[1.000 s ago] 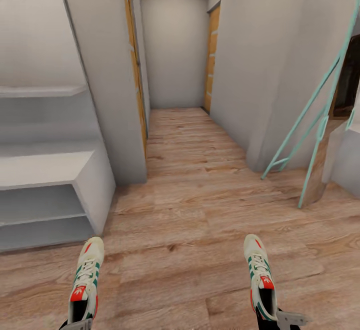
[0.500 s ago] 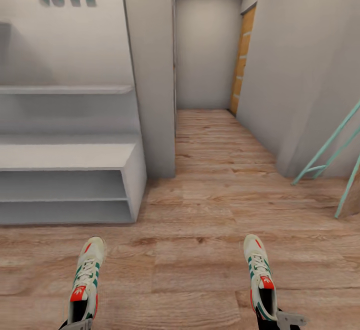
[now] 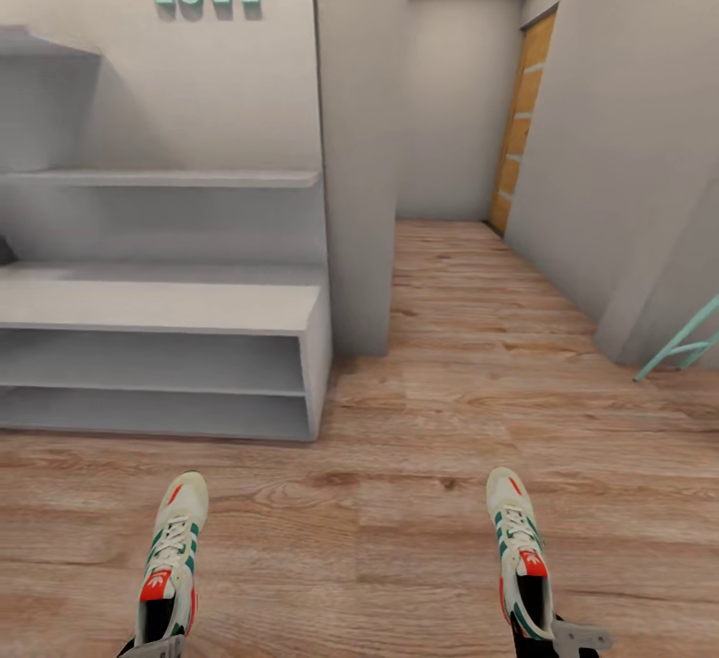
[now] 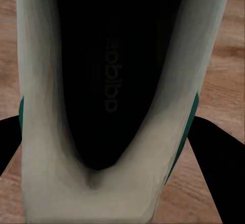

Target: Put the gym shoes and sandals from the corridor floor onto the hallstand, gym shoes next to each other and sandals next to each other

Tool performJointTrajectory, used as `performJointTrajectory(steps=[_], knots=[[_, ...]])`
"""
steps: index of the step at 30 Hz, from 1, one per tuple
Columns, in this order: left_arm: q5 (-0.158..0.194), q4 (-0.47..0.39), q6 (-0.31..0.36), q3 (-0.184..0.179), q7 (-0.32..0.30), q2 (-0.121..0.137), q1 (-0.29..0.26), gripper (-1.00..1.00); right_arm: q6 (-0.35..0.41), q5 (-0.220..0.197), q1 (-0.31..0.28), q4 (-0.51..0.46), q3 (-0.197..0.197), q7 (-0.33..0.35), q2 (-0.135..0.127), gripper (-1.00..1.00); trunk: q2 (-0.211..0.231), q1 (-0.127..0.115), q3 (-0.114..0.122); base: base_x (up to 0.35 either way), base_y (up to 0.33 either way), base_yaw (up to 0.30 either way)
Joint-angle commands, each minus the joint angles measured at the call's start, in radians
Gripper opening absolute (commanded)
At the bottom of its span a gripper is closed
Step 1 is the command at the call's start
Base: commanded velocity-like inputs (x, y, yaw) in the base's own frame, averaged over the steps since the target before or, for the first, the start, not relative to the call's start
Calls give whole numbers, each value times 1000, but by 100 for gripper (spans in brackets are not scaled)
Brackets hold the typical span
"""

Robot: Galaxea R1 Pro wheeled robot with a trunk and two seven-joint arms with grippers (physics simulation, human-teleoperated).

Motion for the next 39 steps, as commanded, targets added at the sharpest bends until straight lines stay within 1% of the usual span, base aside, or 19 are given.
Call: performJointTrajectory(steps=[1, 39], knots=[[-6, 1, -3, 7, -9, -1, -1, -100, -3, 8, -1, 0, -6, -1, 0, -100, 0, 0, -1, 0, 307, 1], [-6, 2, -4, 7, -9, 1, -1, -100, -3, 6, -1, -3, -6, -1, 1, -100, 0, 0, -1, 0, 307, 0]])
